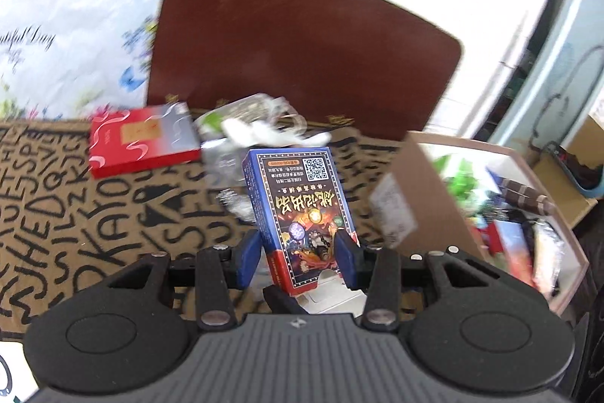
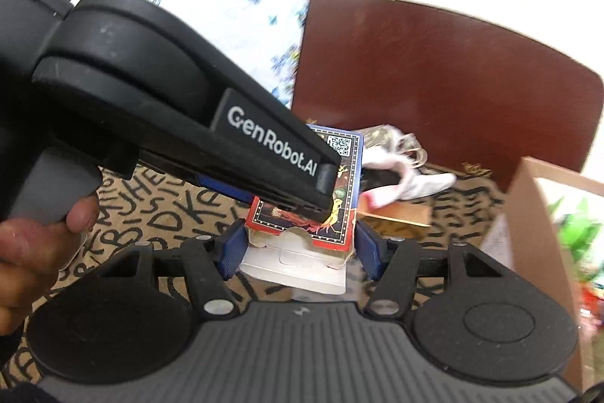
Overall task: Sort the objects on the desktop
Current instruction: 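Carry the card box with the left gripper into the cardboard box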
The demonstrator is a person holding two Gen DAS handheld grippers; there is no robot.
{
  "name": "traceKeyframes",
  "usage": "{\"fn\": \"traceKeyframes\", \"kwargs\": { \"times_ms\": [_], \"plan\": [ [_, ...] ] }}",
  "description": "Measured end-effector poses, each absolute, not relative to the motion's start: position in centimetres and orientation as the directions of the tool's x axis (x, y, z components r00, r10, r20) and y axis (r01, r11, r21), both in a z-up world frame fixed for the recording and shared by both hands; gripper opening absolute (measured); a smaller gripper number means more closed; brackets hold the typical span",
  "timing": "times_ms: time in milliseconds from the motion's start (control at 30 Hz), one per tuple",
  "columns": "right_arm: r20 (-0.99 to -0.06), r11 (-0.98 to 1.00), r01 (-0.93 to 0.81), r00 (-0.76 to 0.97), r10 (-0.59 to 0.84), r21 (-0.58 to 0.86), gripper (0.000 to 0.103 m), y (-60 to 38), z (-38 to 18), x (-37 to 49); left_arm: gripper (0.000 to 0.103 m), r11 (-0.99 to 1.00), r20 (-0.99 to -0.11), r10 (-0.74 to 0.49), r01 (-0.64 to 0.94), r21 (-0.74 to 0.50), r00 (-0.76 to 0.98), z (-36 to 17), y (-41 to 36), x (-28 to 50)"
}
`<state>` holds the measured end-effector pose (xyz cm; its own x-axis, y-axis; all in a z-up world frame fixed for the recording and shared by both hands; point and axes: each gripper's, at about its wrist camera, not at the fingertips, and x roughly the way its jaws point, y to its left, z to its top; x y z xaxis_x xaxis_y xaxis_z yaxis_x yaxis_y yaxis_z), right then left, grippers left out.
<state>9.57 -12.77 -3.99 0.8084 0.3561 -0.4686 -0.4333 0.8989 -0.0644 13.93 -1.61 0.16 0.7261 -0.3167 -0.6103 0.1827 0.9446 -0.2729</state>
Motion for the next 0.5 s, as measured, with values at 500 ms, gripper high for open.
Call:
{"fn": "traceKeyframes", "kwargs": {
  "times_ms": [500],
  "plan": [
    [-0.363,0.964,-0.254,0.908,0.210,-0.077,0.060,-22.6,-0.4,3.3,0.045,0.899,-0.542,-0.432,0.391,-0.197,0.721,3.8,-13.1,9.8]
  ]
}}
